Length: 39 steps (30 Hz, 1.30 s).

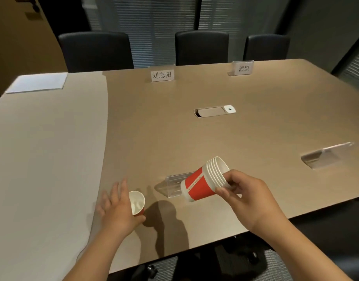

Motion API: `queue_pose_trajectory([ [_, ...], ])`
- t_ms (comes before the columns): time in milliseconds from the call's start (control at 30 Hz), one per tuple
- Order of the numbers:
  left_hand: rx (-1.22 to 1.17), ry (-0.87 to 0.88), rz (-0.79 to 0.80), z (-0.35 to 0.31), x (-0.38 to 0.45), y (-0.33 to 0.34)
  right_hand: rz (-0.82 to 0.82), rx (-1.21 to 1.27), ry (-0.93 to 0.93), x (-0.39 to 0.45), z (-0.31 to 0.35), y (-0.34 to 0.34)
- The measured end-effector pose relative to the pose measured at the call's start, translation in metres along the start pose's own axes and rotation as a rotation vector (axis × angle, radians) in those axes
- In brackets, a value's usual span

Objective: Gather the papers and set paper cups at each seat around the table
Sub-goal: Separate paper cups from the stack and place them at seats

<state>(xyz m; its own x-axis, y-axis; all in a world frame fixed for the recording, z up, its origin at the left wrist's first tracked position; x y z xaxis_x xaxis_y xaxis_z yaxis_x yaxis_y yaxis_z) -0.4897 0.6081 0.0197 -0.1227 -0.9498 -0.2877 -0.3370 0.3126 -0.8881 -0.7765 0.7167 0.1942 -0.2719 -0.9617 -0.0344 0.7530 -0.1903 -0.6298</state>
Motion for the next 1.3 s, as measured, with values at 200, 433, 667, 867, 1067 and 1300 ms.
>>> queue_pose_trajectory([
  [200,-0.254,0.501,0.051,-0.175,-0.059,-0.044,0.031,0.113,0.021,0.000,-0.027,-0.029],
  [433,-0.284,0.720,-0.031,-0.315,-0.101,-0.011,0.075,0.204,0.031,-0.022,-0.083,-0.109],
  [667,-0.335,0.691,-0.061,-0.395,-0.115,0.047,-0.081,0.221,-0.003,-0.037,-0.162,-0.241],
  [867,-0.547,0.521,-0.020,-0.437,-0.094,0.114,-0.205,0.233,0.012,-0.044,-0.215,-0.325],
  [1067,-0.767,0.278,-0.018,-0.464,-0.044,0.170,-0.173,0.167,0.077,-0.025,-0.251,-0.358],
  [1300,-0.682,0.084,0.021,-0.467,0.016,0.232,-0.085,0.086,0.150,0.016,-0.285,-0.370],
])
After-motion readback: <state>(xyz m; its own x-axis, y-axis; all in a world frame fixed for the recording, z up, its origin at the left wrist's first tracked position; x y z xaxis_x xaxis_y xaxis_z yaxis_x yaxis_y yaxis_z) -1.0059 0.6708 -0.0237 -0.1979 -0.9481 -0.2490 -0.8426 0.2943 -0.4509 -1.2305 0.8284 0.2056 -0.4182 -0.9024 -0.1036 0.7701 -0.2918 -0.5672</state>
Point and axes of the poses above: each hand's wrist, its own x-axis towards the middle knuckle, its own y-axis out of the palm, z = x × y, the point moved 10 cm from there along x, towards the middle knuckle, and after that the axes turned 4 degrees about y, right-handed, at the moved point
